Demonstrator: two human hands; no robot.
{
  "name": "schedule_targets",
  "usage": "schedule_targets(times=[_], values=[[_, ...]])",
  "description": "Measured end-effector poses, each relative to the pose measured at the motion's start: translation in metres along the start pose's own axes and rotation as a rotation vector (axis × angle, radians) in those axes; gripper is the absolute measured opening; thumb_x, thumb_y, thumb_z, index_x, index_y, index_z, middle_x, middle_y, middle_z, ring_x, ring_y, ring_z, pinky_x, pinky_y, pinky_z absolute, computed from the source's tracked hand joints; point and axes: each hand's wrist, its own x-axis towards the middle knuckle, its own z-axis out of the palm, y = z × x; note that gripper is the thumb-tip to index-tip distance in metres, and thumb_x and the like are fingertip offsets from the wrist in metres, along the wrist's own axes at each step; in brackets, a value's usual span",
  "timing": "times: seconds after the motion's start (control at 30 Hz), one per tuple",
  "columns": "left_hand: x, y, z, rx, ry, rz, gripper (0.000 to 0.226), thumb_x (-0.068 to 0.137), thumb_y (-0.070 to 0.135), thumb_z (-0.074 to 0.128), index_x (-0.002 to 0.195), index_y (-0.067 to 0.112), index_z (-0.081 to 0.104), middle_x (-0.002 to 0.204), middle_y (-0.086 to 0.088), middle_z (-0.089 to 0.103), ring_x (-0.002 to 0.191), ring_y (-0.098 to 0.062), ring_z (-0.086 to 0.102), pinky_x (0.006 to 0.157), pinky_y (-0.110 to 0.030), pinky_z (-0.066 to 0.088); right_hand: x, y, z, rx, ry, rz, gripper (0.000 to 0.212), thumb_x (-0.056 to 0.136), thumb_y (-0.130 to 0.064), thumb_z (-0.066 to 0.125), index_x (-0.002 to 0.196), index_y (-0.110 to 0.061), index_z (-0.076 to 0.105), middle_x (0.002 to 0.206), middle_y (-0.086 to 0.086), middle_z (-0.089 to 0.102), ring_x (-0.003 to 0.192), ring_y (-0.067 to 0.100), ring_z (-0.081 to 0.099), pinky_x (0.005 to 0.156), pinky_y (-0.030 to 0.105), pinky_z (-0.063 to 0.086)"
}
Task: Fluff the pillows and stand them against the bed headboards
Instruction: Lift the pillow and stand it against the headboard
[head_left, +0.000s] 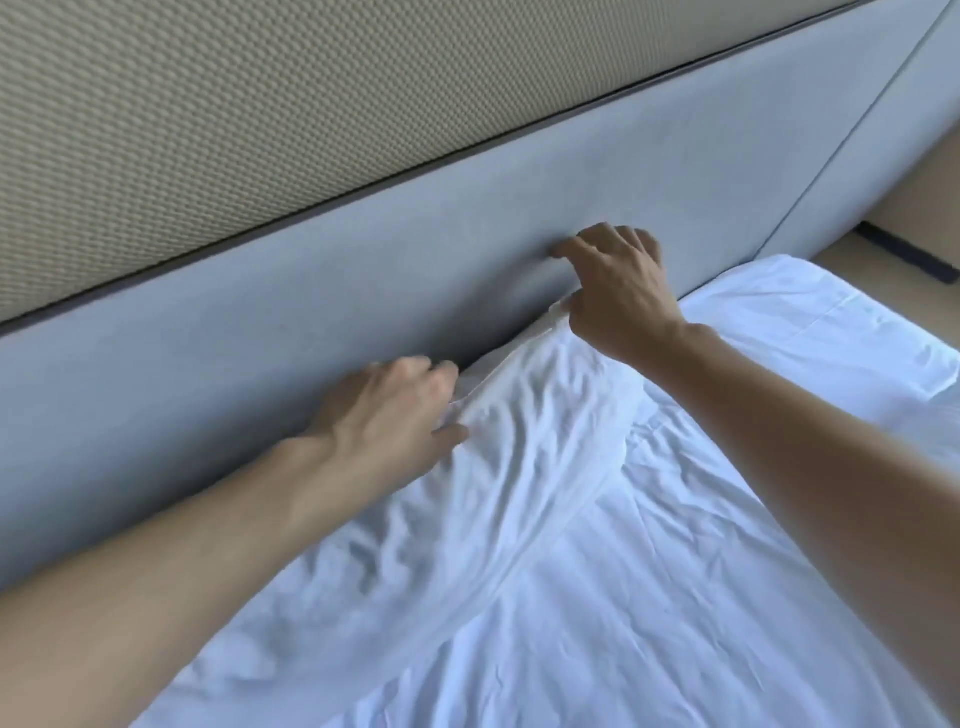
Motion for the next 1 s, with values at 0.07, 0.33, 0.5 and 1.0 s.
schedule_targets(times=[0.07,0.33,0.5,1.0], values=[[-0.035,-0.018,0.01,0.044,0.043,-0.011,0.022,0.092,0.037,0.065,0.096,0.02,0.053,0.09,0.001,0.054,0.089,-0.032,0.065,0.066,-0.038,0.049,-0.016,-0.033,0.001,0.117,0.026,-0.163,0.059,0.068,-0.009,0.05,0.125,-0.019,0.062,0.119,0.006,0.063,0.111,0.033,0.056,0.104,0.041,0.035],[-0.124,-0.078,0.034,0.075,0.211,-0.02,0.031,0.075,0.031,0.082,0.075,0.015,0.056,0.067,-0.003,0.055,0.058,-0.032,0.061,0.044,-0.029,0.035,-0.039,-0.101,0.02,0.115,-0.213,-0.56,0.026,0.076,0.001,0.067,0.095,-0.016,0.073,0.089,0.004,0.073,0.082,0.034,0.067,0.074,0.041,0.055],[-0.131,-0.103,0.011,0.094,0.339,-0.104,0.022,0.074,-0.003,0.071,0.074,0.011,0.054,0.069,-0.01,0.056,0.059,-0.036,0.058,0.049,-0.037,0.046,-0.026,-0.121,0.012,0.064,-0.047,-0.462,0.033,0.074,0.012,0.06,0.094,-0.011,0.072,0.068,0.008,0.068,0.065,0.037,0.06,0.071,0.037,0.046],[-0.035,-0.003,0.117,0.551,-0.084,0.805,0.063,0.069,0.059,0.077,0.121,0.023,0.07,0.133,-0.015,0.062,0.129,-0.032,0.054,0.12,-0.052,0.018,-0.104,-0.146,0.049,0.321,0.483,0.389,0.044,0.094,-0.023,0.053,0.137,-0.026,0.056,0.153,0.009,0.043,0.142,0.029,0.036,0.117,0.045,0.023]])
